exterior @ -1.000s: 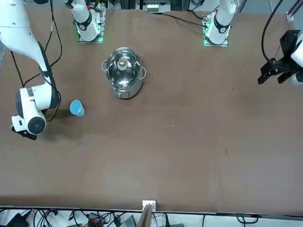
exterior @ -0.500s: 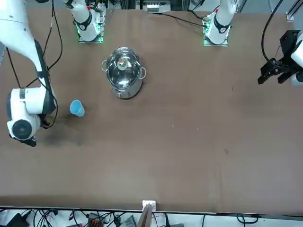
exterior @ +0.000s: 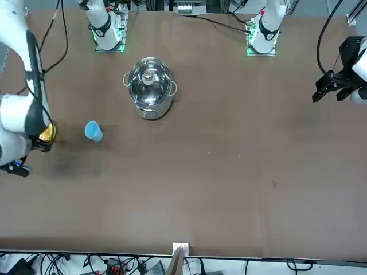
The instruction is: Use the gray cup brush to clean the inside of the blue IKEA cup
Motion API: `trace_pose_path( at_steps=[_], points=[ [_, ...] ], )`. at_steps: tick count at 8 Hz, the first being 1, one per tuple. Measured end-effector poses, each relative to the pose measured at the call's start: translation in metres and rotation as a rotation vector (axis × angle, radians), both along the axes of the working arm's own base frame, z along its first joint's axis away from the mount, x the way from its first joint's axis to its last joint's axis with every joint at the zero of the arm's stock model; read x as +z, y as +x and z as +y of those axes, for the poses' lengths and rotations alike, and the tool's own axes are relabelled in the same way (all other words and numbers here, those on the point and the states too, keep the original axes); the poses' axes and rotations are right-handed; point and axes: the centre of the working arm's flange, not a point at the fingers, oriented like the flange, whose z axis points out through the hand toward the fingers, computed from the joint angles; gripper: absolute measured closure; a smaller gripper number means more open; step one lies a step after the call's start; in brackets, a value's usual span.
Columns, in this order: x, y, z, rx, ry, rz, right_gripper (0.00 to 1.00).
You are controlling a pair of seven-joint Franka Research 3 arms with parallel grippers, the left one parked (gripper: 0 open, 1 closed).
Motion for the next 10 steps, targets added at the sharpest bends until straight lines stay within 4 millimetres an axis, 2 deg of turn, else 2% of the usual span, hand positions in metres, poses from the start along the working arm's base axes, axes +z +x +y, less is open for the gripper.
trace_pose_path(
  at_steps=[2,4,5,8,9,10],
  points=[
    [0.077,-0.006,0.017,0.041,0.156,-0.046,0.00],
    [0.154,-0.024,0.023,0.035,0.324,-0.152,0.00],
    [0.179,-0.032,0.025,0.036,0.352,-0.190,0.00],
    [0.236,-0.055,0.044,0.061,0.420,-0.284,0.00],
    [0.250,-0.063,0.048,0.067,0.436,-0.311,0.00],
    [0.254,-0.071,0.054,0.078,0.440,-0.321,0.00]
  ],
)
